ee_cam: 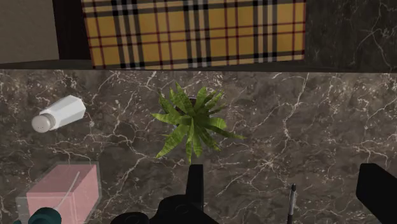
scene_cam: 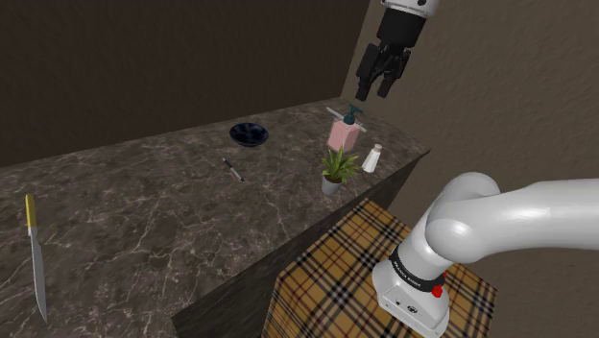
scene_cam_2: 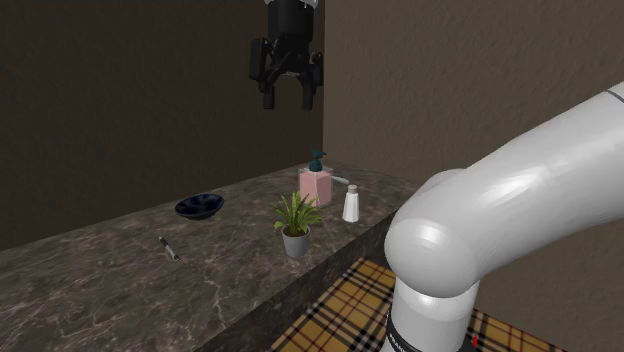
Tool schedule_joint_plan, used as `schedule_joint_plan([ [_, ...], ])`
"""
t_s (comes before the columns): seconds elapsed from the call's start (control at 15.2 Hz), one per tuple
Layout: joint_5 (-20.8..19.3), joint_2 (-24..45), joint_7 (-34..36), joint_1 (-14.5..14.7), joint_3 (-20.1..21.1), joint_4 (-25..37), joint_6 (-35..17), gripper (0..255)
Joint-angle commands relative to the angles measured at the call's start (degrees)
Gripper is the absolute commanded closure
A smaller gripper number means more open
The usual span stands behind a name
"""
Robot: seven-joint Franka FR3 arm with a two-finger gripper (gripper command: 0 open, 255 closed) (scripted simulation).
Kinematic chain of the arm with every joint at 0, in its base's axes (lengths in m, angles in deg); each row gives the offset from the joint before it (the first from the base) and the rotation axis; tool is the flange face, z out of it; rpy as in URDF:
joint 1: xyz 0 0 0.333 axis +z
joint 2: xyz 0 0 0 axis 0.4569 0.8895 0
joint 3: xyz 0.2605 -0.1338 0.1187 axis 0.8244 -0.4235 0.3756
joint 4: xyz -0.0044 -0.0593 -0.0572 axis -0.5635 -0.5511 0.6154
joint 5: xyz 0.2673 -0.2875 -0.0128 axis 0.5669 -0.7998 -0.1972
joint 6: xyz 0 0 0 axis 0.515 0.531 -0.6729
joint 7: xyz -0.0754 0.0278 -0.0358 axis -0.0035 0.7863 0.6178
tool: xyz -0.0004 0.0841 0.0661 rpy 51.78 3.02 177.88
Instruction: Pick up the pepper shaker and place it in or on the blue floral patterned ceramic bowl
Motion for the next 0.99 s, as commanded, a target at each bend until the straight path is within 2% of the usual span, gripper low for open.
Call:
schedule_joint_plan([
  [0.0, 0.0, 0.0, 0.0, 0.0, 0.0, 0.0, 0.0, 0],
  [0.46, -5.6, -0.2, -8.5, -2.5, -7.8, -7.8, -7.0, 0],
  [0.92, -11.2, 3.7, -16.8, -5.2, -16.3, -12.3, -15.2, 0],
])
